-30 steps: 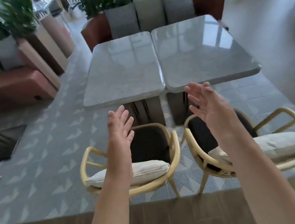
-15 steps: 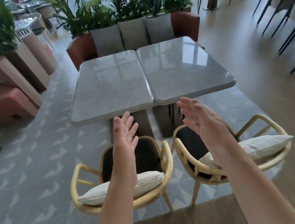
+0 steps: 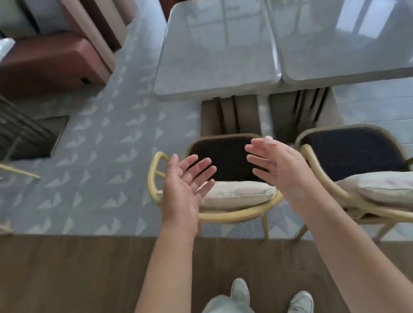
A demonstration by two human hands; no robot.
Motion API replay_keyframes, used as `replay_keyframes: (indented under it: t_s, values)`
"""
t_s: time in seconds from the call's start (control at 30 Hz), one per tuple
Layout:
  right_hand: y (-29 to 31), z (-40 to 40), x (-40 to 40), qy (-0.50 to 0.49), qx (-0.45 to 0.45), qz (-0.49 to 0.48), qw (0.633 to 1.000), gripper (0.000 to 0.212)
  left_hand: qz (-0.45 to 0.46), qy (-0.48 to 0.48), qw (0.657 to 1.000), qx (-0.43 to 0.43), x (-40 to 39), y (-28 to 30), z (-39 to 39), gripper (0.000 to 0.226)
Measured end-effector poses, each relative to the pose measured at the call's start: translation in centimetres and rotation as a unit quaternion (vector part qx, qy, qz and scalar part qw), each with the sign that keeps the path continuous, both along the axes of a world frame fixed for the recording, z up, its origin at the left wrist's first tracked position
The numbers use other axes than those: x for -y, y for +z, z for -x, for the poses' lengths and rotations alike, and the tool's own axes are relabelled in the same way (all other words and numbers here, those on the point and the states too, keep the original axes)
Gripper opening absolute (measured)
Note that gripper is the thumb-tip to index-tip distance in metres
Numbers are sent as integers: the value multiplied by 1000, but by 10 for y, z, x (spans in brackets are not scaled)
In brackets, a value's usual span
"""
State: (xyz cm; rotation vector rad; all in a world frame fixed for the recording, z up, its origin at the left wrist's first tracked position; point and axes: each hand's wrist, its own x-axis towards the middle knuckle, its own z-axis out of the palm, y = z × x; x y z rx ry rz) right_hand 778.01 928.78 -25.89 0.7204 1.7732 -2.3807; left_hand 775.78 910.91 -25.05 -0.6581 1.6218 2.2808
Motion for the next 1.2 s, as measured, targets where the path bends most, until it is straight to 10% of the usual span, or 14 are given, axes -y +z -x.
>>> replay_keyframes:
  t_s: [0.37, 0.67, 1.2]
  values:
    - [-86, 7, 68, -5, 148, -193, 970, 7, 48, 25, 981, 187, 76, -132, 19, 22]
    - [-178, 19, 123, -215, 342, 56, 913, 23, 149, 35, 954, 259, 139, -202, 69, 25]
    - [-212, 29, 142, -295, 316, 54, 900, 61, 69, -73, 957, 271, 171, -246, 100, 33]
